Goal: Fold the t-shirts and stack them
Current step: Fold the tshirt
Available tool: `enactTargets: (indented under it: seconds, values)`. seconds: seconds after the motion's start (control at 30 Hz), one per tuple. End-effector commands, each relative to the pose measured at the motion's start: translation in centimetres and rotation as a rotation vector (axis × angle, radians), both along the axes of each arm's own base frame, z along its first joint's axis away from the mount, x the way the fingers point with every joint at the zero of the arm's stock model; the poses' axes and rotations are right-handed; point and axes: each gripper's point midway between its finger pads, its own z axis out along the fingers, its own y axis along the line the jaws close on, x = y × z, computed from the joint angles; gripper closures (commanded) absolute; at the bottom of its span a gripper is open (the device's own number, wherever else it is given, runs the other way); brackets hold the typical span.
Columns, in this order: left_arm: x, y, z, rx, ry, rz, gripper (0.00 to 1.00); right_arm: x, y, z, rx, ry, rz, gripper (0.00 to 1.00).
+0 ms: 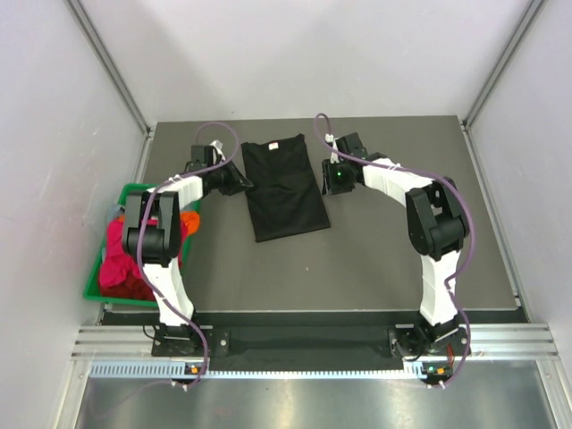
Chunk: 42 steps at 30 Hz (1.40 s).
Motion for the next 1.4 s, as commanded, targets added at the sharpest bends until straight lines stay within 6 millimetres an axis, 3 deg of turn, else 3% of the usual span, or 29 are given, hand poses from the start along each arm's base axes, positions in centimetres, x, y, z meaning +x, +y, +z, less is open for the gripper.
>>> enactTargets:
  seconds: [0.0, 0.13, 0.23, 0.3, 0.4, 0.53, 0.77, 0.9, 1.17, 1.37]
  values:
    - [2.1, -0.4, 1.5, -0.012, -0.105, -0.029, 0.75, 1.1, 0.0, 2.9, 0.040, -0.084, 0.006, 0.65]
    - [3.6, -0.2, 3.0, 0.007, -0.133, -0.016, 0.75, 0.9, -0.3, 2.7, 0.032, -0.080, 0.002, 0.65]
    - [3.5, 0.5, 4.2, 0.051, -0.133, 0.006, 0.73, 0.5, -1.0, 2.8, 0.021, -0.075, -0.007, 0.63]
    - [2.8, 1.8, 3.6, 0.118, -0.085, 0.051, 0.67, -0.3, -1.3, 2.6, 0.027, -0.055, -0.012, 0.61]
    - [1.2, 2.8, 3.2, 0.164, -0.027, 0.085, 0.61, -0.9, -1.6, 2.4, 0.044, -0.032, -0.016, 0.58]
    - [-1.5, 2.5, 3.2, 0.151, 0.035, 0.102, 0.60, -2.4, -1.2, 1.8, 0.083, -0.008, 0.005, 0.57]
    - [-7.3, -0.2, 2.5, 0.155, 0.123, 0.030, 0.58, -4.2, -0.4, 1.8, 0.151, 0.021, 0.037, 0.56]
    - [-10.2, -0.8, 2.0, 0.124, 0.144, -0.004, 0.56, -5.3, -0.5, 0.6, 0.159, 0.059, 0.040, 0.56]
    - [-13.3, -0.8, 0.1, 0.173, 0.183, -0.015, 0.55, -6.9, -0.1, -0.9, 0.182, 0.091, 0.048, 0.61]
    - [-14.6, -0.6, 0.2, 0.203, 0.207, -0.029, 0.55, -8.3, 0.2, -1.7, 0.214, 0.122, 0.044, 0.68]
